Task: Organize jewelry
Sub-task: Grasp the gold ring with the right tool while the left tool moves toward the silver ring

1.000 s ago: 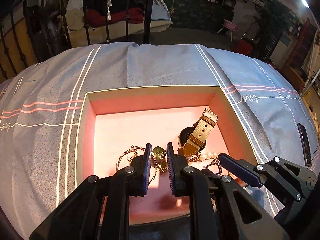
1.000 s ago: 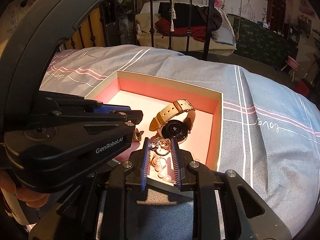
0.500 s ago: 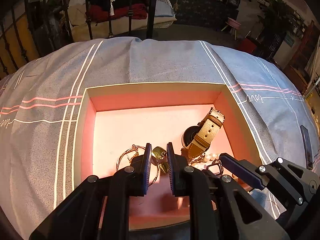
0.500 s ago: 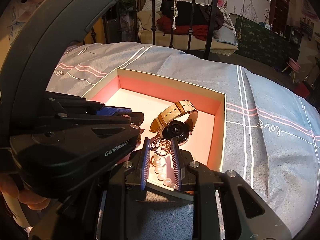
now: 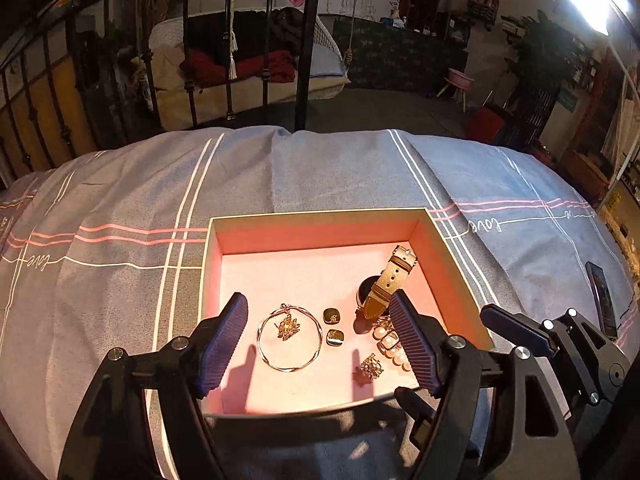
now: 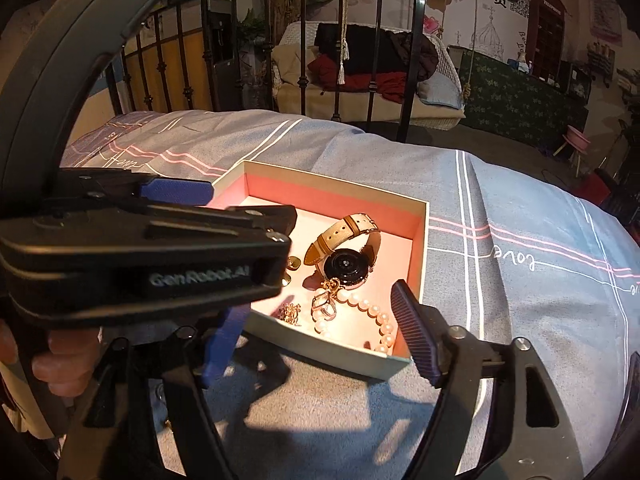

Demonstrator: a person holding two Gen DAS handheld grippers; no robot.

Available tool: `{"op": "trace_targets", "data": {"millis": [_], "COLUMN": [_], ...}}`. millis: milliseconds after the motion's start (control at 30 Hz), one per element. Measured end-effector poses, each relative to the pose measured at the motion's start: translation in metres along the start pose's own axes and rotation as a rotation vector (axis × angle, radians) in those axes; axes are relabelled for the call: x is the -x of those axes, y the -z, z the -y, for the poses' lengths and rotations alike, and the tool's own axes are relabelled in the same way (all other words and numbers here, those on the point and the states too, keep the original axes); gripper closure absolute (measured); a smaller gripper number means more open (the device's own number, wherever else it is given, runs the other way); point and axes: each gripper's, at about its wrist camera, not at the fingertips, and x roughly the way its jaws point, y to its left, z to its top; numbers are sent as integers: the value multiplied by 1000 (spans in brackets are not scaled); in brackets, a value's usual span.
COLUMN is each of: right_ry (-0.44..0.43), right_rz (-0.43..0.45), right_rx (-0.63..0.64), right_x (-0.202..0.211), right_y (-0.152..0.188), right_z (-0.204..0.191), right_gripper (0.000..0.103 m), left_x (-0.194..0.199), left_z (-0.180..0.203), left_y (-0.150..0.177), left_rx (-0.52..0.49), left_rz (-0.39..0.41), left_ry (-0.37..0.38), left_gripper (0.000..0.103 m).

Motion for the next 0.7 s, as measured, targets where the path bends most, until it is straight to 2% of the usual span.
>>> {"op": "trace_targets", "data": {"millis": [133, 267, 367, 500, 700], "right_ry": [26, 57, -23, -107, -178], "right_rz": [8, -37, -54, -83, -143], "right_rx": [-13, -23, -50, 23, 86], "right_x": [25, 35, 41, 38, 16], "right_y": [27, 66, 86, 96, 74], "right_z": [1, 2, -1, -27, -57], "right_gripper": [27, 27, 31, 36, 47], "left_x": [36, 52, 48, 36, 35], "left_z": [-2, 1, -1, -20, -34], "left_y": [33, 76, 104, 118, 117], "left_rx": [-2, -11, -17, 37, 71], "left_rz": [46, 44, 0, -61, -64], "left_ry": [36, 53, 30, 14, 14], "left_gripper": [27, 27, 27, 33, 34]}}
